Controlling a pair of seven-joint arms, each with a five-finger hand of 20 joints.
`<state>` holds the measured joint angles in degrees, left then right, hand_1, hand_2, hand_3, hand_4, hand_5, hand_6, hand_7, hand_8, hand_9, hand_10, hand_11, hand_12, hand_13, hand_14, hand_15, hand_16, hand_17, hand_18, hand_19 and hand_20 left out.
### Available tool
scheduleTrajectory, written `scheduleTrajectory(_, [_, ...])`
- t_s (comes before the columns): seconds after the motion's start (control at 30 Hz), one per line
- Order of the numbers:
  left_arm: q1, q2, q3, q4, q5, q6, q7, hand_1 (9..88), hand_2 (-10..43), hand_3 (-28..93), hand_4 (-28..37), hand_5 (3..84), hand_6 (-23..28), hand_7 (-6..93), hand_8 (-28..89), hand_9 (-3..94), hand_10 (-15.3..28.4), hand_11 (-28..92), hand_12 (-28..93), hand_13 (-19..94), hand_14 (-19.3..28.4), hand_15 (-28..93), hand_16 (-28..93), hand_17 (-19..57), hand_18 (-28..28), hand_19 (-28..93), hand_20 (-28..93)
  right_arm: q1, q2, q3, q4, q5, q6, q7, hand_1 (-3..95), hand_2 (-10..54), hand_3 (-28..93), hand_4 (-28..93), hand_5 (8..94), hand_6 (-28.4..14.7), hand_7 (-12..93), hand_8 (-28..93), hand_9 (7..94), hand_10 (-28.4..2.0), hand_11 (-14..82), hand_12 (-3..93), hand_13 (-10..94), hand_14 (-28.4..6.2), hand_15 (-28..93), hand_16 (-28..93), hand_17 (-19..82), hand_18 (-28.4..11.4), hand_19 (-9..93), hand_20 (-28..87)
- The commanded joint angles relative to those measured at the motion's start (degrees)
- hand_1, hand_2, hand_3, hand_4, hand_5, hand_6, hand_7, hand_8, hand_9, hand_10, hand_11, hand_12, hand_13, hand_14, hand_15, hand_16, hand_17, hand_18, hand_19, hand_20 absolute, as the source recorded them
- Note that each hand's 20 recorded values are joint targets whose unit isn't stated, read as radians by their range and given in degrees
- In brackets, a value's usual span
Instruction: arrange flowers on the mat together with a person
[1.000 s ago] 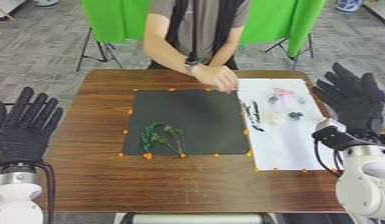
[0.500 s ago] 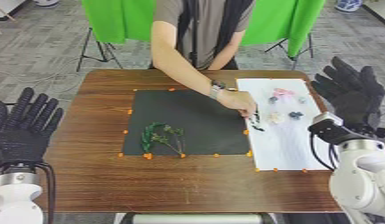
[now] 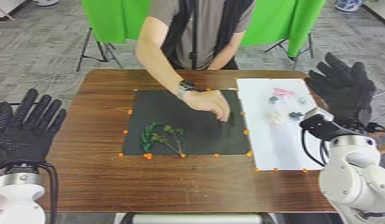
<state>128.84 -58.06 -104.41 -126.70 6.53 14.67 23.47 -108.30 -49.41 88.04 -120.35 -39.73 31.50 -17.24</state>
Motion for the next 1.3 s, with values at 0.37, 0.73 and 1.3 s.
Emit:
scheduleTrajectory(0.37, [0.72, -0.27, 0.55, 0.47, -0.81, -0.35, -0.18, 24.4, 14.7, 70, -28.3, 39.3, 7.0, 13.0, -10, 35.0, 15.5, 18, 8, 24, 14.2, 28, -8, -5.2, 13.0, 32, 11, 4.41, 1.37, -6.70, -1.81, -4.01, 6.29, 2.04, 9.5, 14.4, 73, -24, 42.6, -3.1, 13, -9, 40.5, -14.7, 4.4, 16.2, 32, -15.7, 12, 27, 11, -17.9, 33, 14])
scheduleTrajectory(0.73, [0.95, -0.42, 0.34, 0.35, -0.82, -0.28, -0.25, 24.5, 14.7, 70, -28.3, 39.4, 7.1, 13.1, -10, 35.0, 15.5, 18, 8, 25, 14.5, 29, -7, -5.4, 13.2, 32, 11, 5.55, 0.80, -8.38, -2.11, -7.18, 7.27, 4.25, 10.5, 14.1, 73, -24, 42.8, -3.3, 13, -9, 40.4, -14.8, 4.4, 16.3, 33, -15.9, 13, 26, 11, -16.9, 32, 13])
scheduleTrajectory(1.3, [1.02, -0.39, 0.06, 0.27, -1.00, -0.03, 0.00, 24.6, 14.6, 70, -28.3, 39.5, 7.0, 12.9, -10, 35.1, 15.6, 18, 9, 25, 14.5, 29, -8, -5.4, 13.3, 32, 11, 5.92, 2.26, -9.30, -2.11, -5.52, 8.26, 3.03, 26.1, -3.8, 72, -21, 35.7, -3.7, 13, -9, 36.5, -13.5, 3.7, 16.5, 32, -15.0, 18, 22, 16, -15.3, 43, 16])
